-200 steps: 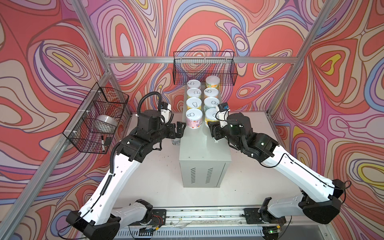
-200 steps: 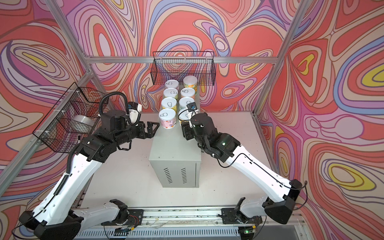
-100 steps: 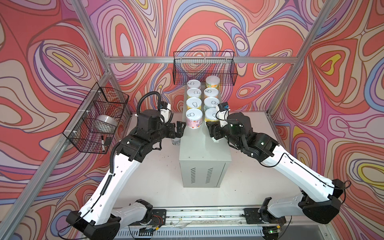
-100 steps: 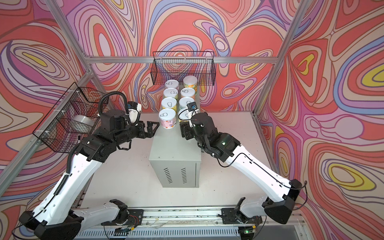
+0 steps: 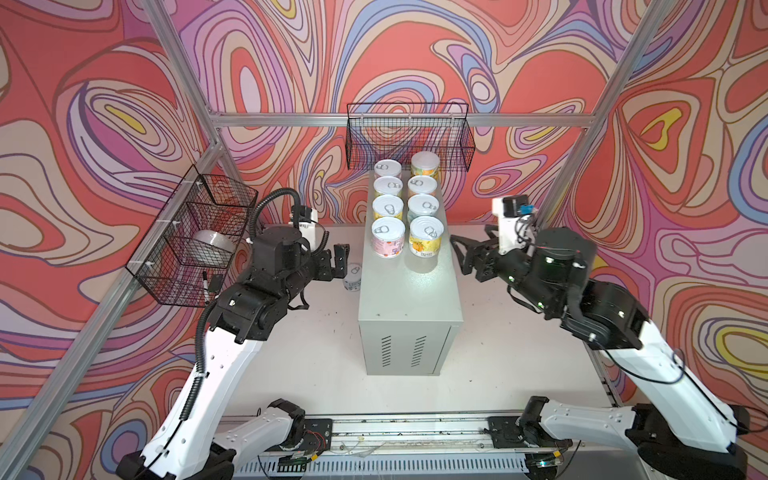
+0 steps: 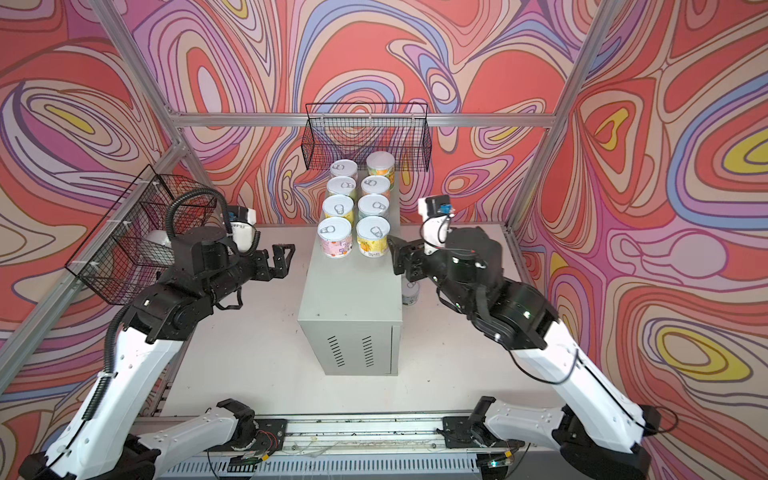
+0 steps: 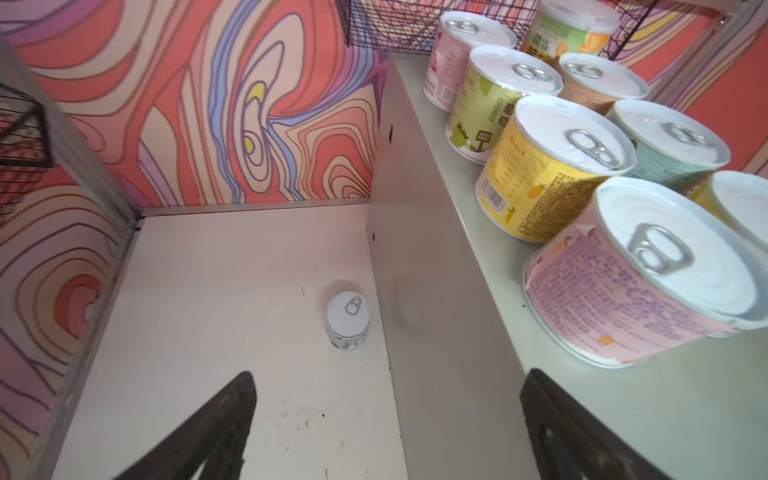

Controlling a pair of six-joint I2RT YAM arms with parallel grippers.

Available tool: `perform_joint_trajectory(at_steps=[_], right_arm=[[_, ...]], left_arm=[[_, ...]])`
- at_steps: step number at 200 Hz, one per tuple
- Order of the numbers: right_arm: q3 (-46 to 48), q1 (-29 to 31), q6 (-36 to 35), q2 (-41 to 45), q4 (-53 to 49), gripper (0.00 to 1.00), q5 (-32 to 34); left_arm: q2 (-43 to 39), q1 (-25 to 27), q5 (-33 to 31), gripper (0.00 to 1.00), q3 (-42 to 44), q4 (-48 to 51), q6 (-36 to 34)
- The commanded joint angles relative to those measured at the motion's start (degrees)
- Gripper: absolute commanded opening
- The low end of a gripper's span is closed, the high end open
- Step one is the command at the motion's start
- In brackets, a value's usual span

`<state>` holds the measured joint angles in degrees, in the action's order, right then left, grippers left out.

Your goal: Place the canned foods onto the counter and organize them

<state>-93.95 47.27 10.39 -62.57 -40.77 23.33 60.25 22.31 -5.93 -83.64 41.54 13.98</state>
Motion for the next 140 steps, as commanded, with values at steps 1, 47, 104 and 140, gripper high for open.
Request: perform_joint_trajectory(at_steps=[1, 47, 104, 140], right_arm=[[-0.5, -0.3, 1.0, 0.8, -3.8, 0.89, 10.1], [6.8, -18.0, 7.7, -0.5, -2.7, 0.92, -5.6], [20.7, -28.3, 14.2, -5.7, 10.4, 0.94, -20.4], [24.9, -28.4, 16.4, -11.3, 15.3, 0.96, -21.2]], left_arm=[[-1.5, -2.5, -3.7, 1.0, 3.0, 3.4, 1.0], [-2.4, -15.8, 14.7, 0.99, 13.5, -1.1, 8.0], [1.5, -18.8, 15.8, 0.99, 21.2, -11.0, 9.2], [3.0, -20.1, 17.4, 0.98, 23.1, -13.5, 11.3]])
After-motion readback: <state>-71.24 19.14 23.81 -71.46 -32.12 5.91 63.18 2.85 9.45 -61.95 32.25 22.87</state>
